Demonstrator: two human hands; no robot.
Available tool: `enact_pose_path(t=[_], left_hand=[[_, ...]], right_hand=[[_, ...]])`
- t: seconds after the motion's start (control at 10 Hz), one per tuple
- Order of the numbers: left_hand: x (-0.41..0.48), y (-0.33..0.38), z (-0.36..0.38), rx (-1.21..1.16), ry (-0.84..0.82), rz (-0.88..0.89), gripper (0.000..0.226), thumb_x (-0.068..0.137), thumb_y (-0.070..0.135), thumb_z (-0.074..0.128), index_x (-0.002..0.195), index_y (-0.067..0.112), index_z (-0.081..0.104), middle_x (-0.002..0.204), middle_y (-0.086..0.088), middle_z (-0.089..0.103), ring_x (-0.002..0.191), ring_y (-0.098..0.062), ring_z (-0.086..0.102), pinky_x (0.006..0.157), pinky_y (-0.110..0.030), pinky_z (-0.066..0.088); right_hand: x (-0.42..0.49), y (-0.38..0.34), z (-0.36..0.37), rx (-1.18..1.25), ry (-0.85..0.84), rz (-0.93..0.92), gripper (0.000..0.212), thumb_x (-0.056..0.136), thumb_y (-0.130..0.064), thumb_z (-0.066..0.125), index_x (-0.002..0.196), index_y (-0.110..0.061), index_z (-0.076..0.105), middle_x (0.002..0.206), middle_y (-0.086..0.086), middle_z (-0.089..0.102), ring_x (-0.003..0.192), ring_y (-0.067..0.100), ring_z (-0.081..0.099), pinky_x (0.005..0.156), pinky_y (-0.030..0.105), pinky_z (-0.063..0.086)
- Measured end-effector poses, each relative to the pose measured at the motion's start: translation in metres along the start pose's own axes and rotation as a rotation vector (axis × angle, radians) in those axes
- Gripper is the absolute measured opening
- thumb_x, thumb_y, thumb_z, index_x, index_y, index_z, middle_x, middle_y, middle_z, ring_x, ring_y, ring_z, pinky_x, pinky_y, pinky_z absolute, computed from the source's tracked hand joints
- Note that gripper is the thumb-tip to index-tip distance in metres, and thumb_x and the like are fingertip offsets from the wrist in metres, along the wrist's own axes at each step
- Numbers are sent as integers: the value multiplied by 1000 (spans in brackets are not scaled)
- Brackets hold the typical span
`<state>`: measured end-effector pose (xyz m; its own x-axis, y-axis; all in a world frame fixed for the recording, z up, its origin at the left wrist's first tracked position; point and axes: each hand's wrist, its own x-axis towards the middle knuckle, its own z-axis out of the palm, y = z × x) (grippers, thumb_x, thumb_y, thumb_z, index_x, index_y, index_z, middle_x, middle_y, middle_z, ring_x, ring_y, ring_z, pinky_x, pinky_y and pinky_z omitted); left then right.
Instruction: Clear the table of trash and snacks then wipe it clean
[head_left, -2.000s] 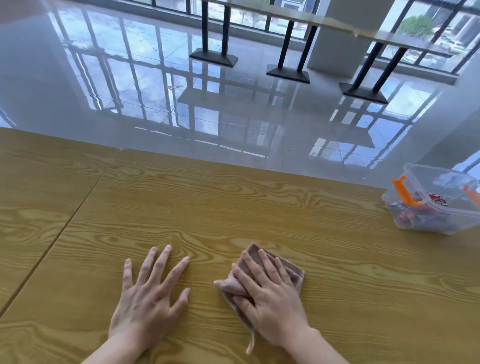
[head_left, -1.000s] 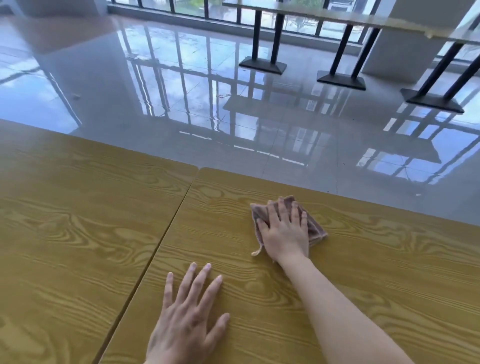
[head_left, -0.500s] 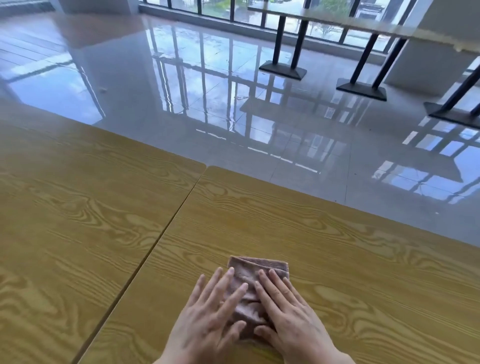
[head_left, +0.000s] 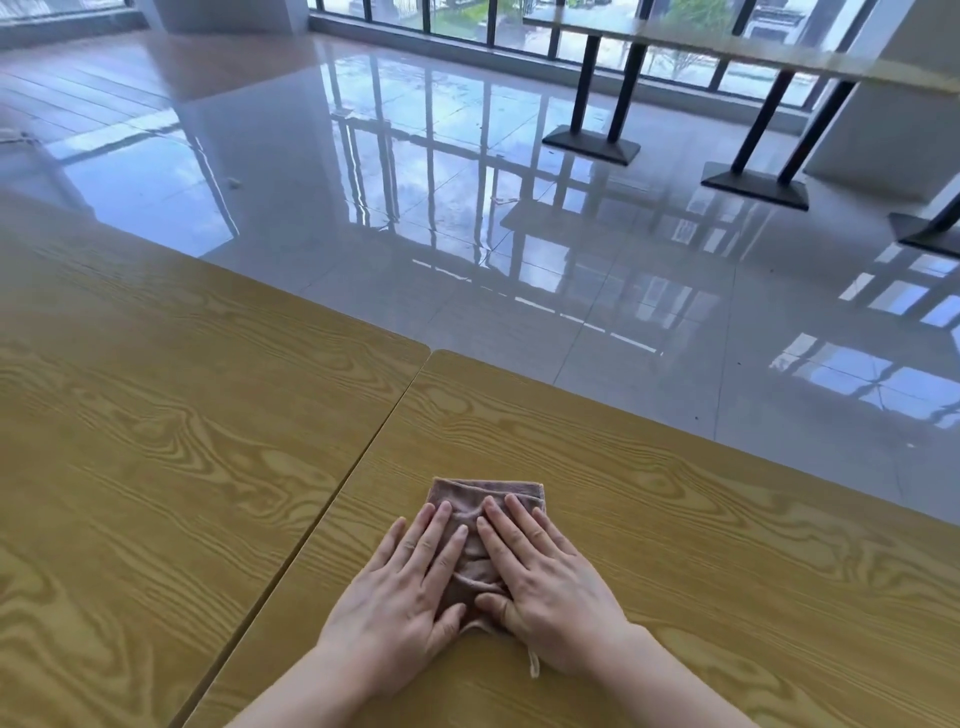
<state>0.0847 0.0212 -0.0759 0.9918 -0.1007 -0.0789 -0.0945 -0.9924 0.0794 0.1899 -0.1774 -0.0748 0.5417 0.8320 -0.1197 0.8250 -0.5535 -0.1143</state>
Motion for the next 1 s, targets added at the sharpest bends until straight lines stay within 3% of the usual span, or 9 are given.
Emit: enact_pose_path(t=[0.1, 0.2, 0.3, 0.4, 0.8, 1.0], left_hand=[[19, -23, -3, 20, -25, -11, 80, 95, 64, 23, 154, 12, 10, 163, -10, 1, 150, -24, -2, 115, -42, 6], [40, -41, -3, 17, -46, -25, 83, 91, 63, 19, 152, 13, -7, 161, -8, -18, 147, -21, -21, 118, -41, -5], [56, -57, -3, 33, -72, -16, 85, 88, 65, 10, 150, 15, -20, 155, -6, -34, 141, -15, -37, 118, -41, -12], [67, -72, -3, 36, -87, 2, 87, 87, 67, 9, 148, 16, -24, 153, -5, -39, 139, -14, -40, 118, -39, -13], [83, -76, -12, 67, -222, -25, 91, 79, 68, 8, 145, 16, -26, 155, -6, -35, 140, -17, -38, 119, -39, -16], [81, -57, -39, 29, -196, -127, 85, 88, 62, 22, 155, 18, -9, 162, -4, -20, 146, -15, -25, 119, -40, -15]], right_hand=[[32, 6, 0, 20, -21, -15, 78, 97, -72, 9, 155, -23, -11, 163, -5, -21, 147, 11, -27, 118, 36, -10], [60, 14, -3, 4, -19, -9, 80, 95, -73, 7, 155, -25, -15, 161, -7, -25, 144, 8, -34, 118, 35, -16], [80, 17, -5, -4, -17, 11, 81, 94, -74, 7, 155, -25, -14, 161, -8, -26, 143, 7, -35, 117, 34, -18], [91, 19, -7, -1, -17, 26, 84, 93, -75, 10, 155, -24, -13, 161, -7, -25, 143, 8, -34, 119, 34, -17], [102, 14, -13, -39, -133, 79, 85, 92, -74, 8, 155, -22, -15, 159, -5, -29, 142, 12, -38, 121, 38, -15], [97, 7, -42, 187, -132, 186, 86, 92, -74, 22, 158, -25, -2, 165, -8, -13, 149, 14, -22, 122, 36, -11]])
